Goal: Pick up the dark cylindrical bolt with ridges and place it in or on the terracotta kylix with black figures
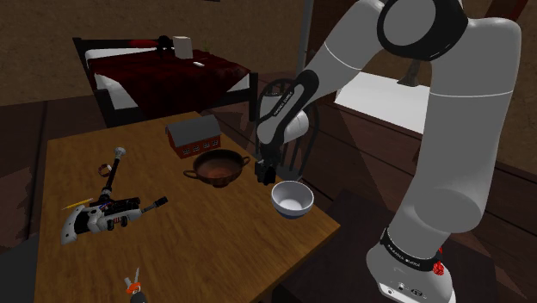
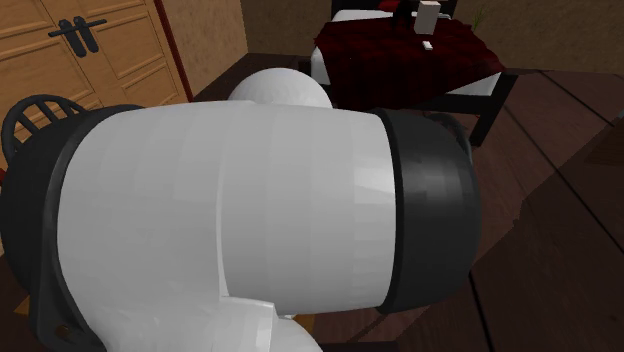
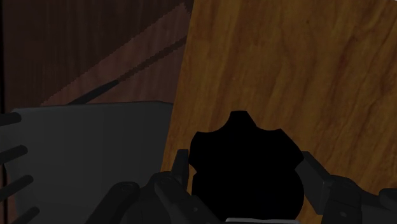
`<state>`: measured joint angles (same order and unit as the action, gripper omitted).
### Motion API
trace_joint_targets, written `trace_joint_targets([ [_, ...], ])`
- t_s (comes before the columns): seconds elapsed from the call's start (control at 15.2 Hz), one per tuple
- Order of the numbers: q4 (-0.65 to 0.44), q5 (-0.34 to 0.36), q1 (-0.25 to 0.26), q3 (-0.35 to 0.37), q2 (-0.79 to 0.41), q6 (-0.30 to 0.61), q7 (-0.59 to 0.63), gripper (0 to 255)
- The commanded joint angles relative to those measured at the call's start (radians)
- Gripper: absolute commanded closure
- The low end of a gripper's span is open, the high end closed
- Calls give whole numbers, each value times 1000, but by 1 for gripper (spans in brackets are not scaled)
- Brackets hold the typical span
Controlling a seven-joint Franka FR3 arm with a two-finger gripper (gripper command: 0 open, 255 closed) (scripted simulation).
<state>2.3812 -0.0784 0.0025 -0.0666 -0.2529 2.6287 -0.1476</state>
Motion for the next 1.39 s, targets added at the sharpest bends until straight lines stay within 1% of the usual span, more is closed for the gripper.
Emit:
trace_joint_targets([
  [0.0,0,0,0,0,0,0,0,255],
  [0.33,0,0,0,0,0,0,0,255],
  [1.32,-19,36,6,-12,176,-194,28,255],
])
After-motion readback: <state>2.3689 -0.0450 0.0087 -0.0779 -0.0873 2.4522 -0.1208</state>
